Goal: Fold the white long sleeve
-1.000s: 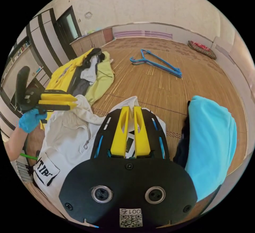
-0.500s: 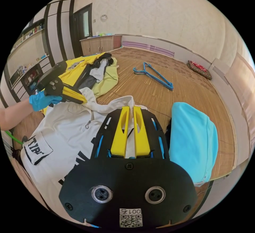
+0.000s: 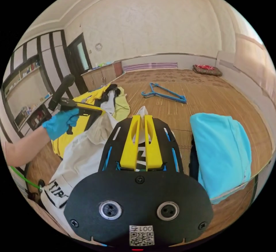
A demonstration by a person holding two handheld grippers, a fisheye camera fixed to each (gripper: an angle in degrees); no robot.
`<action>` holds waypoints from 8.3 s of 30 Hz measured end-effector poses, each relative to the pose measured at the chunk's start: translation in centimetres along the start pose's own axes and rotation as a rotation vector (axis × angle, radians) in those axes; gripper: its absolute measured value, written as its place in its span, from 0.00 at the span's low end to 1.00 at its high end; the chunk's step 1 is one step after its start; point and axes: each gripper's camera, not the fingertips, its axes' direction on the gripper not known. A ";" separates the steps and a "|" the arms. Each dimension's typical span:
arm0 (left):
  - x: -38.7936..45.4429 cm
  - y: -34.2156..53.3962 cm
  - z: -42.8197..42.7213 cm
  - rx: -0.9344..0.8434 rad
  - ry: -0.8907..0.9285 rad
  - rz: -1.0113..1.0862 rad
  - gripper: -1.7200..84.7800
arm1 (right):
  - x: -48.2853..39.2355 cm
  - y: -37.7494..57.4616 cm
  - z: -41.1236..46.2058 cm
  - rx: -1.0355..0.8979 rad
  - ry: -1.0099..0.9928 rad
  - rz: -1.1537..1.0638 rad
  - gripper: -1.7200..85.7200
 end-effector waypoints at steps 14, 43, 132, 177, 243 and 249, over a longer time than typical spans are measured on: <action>-0.9 -5.4 4.0 -0.034 -0.114 -0.248 0.01 | 1.6 -4.4 9.1 -0.116 0.140 0.064 0.03; -2.3 -1.5 2.7 -0.092 0.014 -0.173 0.09 | 2.6 -4.0 13.5 -0.454 -0.029 -0.116 0.11; -9.1 29.9 1.1 -0.078 -0.084 -0.241 0.06 | -9.7 1.6 19.0 -0.385 -0.132 -0.226 0.09; -16.1 52.9 9.5 0.041 0.228 -0.047 0.01 | -9.9 16.3 11.6 -0.386 -0.077 -0.180 0.07; -5.5 50.2 -6.2 0.177 0.088 0.035 0.10 | -15.1 24.5 6.0 -0.503 -0.008 -0.261 0.08; -4.3 48.5 -1.2 0.015 0.107 0.000 0.13 | -13.3 23.3 4.9 -0.457 -0.022 -0.175 0.12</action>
